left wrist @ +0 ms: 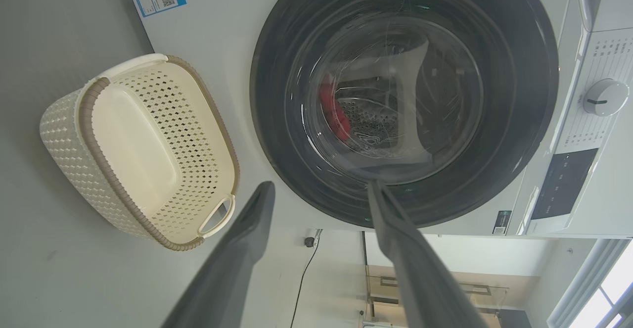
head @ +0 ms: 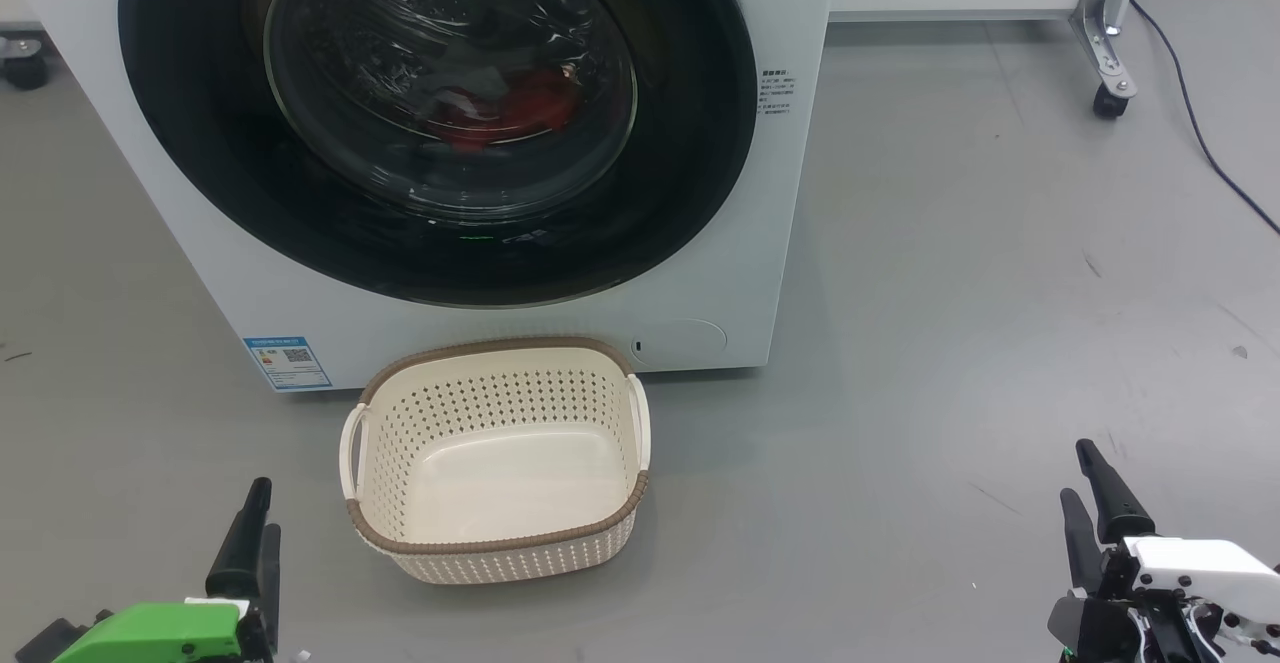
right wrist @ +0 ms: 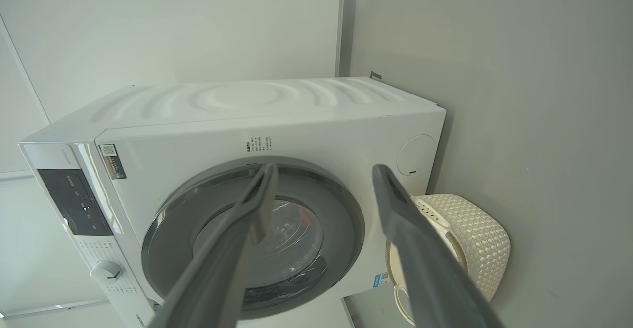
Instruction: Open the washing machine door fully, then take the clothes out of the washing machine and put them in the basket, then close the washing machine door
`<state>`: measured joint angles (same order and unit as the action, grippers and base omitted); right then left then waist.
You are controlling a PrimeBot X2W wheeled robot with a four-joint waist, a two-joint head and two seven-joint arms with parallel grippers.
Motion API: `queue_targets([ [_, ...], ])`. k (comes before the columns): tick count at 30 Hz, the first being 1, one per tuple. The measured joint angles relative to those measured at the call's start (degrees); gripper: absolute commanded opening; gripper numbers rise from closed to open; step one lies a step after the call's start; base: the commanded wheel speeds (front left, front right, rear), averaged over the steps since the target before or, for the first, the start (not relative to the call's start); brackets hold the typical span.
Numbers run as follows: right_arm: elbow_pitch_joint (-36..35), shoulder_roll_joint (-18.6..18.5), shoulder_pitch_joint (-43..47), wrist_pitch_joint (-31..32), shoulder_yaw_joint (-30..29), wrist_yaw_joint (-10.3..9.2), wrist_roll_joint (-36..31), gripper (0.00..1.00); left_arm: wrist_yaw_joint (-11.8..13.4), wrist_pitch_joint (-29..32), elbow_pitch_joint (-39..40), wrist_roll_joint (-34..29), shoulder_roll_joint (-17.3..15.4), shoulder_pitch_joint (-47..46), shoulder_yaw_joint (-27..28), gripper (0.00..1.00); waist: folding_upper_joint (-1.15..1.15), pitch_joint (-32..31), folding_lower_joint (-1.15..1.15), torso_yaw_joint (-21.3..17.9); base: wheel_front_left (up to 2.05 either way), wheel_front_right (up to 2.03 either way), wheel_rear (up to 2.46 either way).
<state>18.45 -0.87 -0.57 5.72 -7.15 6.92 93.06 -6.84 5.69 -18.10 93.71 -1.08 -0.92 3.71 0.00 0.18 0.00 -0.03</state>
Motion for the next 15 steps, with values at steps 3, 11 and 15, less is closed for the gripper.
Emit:
queue_targets([
  [3, -0.2, 0.0, 0.0, -0.3, 0.0, 0.0, 0.0, 1.0, 0.0, -0.3, 0.1, 0.0, 0.0, 0.0, -0.2, 1.0, 0.0, 0.0, 0.0, 0.0, 0.0, 0.0, 0.0],
  [11, -0.6, 0.0, -0.1, -0.6, 0.3, 0.0, -0.9, 1.0, 0.0, -1.5, 0.5, 0.0, 0.0, -0.2, -1.0, 1.0, 0.0, 0.0, 0.0, -0.1, 0.0, 0.0, 0.0],
  [15, -0.9, -0.1, -0.2, -1.3, 0.4, 0.0, -1.3, 1.0, 0.0, -2.3, 0.9, -0.1, 0.0, -0.3, -1.8, 1.0, 0.0, 0.0, 0.0, -0.1, 0.0, 0.0, 0.0],
])
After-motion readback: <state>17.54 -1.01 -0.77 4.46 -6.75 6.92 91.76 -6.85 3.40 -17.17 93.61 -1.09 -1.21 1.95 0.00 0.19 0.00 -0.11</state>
